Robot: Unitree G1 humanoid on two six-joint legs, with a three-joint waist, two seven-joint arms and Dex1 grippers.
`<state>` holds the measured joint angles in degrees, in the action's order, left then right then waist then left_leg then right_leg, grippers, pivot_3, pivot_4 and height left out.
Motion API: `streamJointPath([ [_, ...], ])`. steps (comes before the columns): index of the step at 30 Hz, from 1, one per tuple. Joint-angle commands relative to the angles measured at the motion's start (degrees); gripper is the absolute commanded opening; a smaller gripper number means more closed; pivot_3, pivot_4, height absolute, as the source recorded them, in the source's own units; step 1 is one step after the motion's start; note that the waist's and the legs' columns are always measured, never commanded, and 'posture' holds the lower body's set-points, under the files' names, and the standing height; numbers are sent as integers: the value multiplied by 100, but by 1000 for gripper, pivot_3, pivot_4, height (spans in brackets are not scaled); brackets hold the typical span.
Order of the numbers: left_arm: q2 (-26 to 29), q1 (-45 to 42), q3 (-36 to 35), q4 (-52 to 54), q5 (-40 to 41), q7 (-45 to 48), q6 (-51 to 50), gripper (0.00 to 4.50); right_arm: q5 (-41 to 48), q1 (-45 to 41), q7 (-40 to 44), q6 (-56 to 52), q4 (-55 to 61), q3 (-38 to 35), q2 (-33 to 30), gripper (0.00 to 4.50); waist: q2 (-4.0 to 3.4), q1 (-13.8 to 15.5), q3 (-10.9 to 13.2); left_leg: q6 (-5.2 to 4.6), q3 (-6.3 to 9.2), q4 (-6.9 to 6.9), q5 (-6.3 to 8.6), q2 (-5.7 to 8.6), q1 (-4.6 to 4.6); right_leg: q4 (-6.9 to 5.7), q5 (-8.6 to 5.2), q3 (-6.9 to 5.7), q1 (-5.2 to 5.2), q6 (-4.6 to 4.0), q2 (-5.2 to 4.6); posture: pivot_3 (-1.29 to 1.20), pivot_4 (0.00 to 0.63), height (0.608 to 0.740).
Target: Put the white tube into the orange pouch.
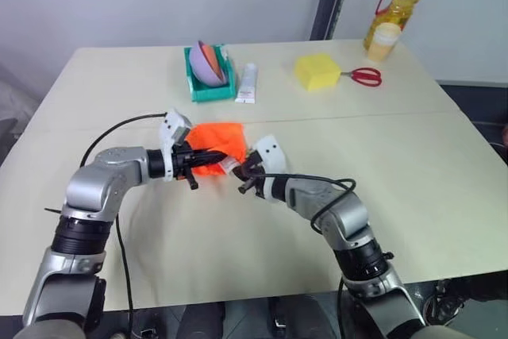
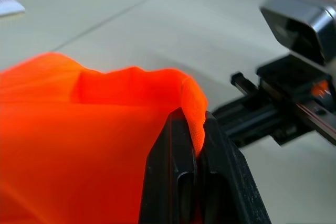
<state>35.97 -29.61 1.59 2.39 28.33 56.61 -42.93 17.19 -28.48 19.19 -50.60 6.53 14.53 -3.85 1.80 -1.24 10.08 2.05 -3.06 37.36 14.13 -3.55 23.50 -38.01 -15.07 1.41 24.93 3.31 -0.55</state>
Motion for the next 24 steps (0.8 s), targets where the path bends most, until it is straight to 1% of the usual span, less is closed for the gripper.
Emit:
streamJointPath([
  [1,211,48,261,331,-136,314,242,0,-85,-297,-40,483,-111,-36,250,81,0,2,0,0,0,0,0,0,0,0,0,0,1,0,0,0,150,726],
  [5,515,212,516,354,-435,540,549,0,-233,-416,-215,828,-453,-85,532,81,-1,-5,1,0,0,-4,0,-1,0,0,0,1,4,-1,0,0,150,726],
  [9,650,286,482,198,-598,596,790,0,-302,-379,-173,947,-426,-58,552,81,-1,9,1,0,0,-8,0,-2,4,-1,0,2,10,-1,-1,0,150,726],
  [12,695,303,387,-62,-722,537,973,0,-239,-239,93,820,-104,9,302,81,-1,13,1,0,0,-7,0,-1,5,0,0,2,10,-1,-5,0,150,726],
  [20,767,471,338,-380,-951,526,1269,0,-263,151,917,683,837,340,-847,81,-2,10,1,0,-1,-7,0,-1,5,0,0,2,12,-1,-3,0,150,726],
  [21,778,498,330,-395,-971,538,1295,0,-264,191,986,650,909,334,-992,579,-2,9,1,0,-2,-7,0,-2,5,-1,-1,2,12,-2,-2,0,150,726],
  [23,780,523,296,-430,-971,539,1293,0,-358,223,1047,680,1005,347,-1231,1296,-2,14,1,0,-3,-7,0,-2,5,-1,-1,2,12,-2,-1,0,150,726],
  [24,780,538,279,-456,-967,540,1293,0,-466,220,1029,729,1038,371,-1342,1813,-2,13,1,0,-4,-7,0,-2,5,-1,-1,2,12,-2,-1,0,150,726],
])
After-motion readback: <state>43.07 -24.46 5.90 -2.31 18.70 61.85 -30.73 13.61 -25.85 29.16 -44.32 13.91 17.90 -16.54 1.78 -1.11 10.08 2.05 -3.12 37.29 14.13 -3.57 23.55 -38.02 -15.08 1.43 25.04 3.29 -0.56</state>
